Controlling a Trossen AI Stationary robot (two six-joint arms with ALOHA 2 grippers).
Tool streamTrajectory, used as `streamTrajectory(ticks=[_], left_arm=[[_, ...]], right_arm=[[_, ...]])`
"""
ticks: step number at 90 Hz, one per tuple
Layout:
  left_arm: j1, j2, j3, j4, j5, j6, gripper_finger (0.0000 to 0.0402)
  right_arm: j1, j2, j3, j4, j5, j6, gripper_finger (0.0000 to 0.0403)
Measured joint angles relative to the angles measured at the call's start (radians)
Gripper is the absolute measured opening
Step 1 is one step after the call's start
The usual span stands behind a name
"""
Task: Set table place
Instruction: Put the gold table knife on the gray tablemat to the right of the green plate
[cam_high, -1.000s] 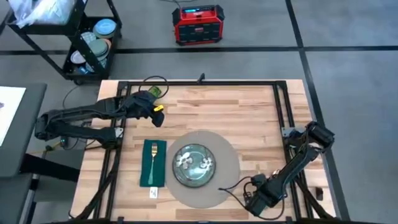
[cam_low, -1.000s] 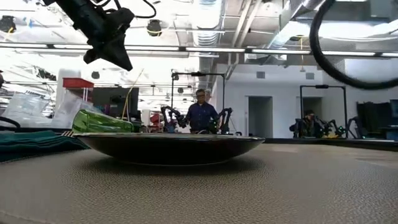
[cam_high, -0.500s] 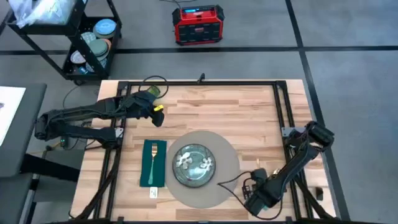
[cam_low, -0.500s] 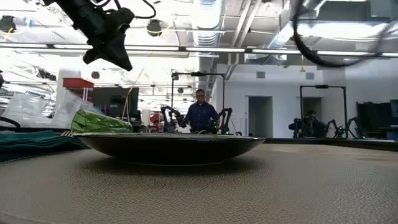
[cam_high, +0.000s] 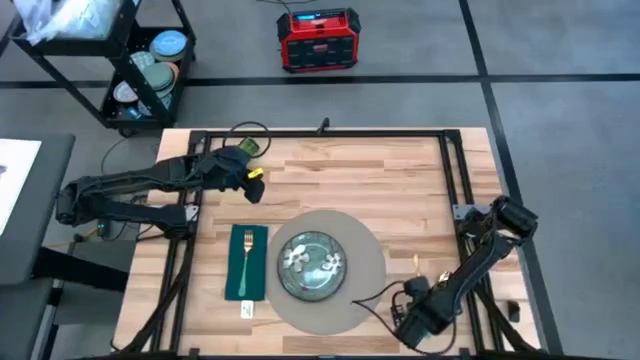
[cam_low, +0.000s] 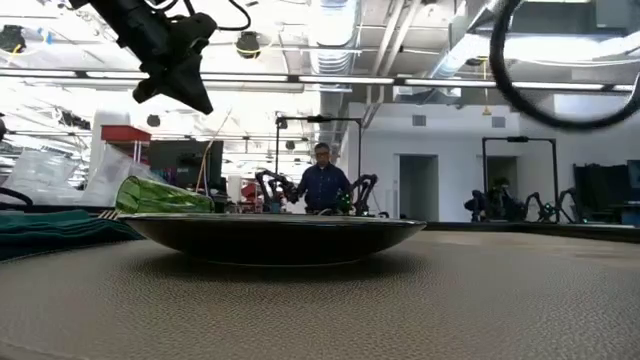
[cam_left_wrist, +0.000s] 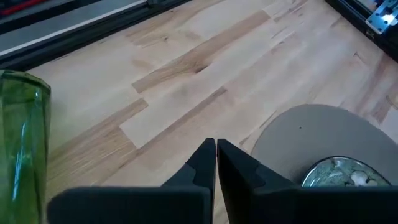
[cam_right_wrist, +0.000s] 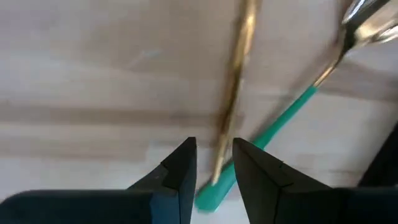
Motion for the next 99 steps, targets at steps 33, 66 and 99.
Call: streamTrajectory(ticks=[33, 66, 99], left_arm=[[0.001, 0.000, 0.000, -0.002, 0.000, -0.029, 0.0000], [0.002, 0.000, 0.000, 0.001, -0.002, -0.036, 0.0000], [0.002, 0.000, 0.000, 0.005, -0.010, -0.020, 0.0000]], right_arm=[[0.023, 0.052, -0.048, 0.182, -0.082, 0.019, 0.0092], [-0.009, 0.071, -0.047, 0.209, -0.137, -0.007, 0.0009], [-0.005, 0.062, -0.012, 0.158, -0.099, -0.018, 0.0000]])
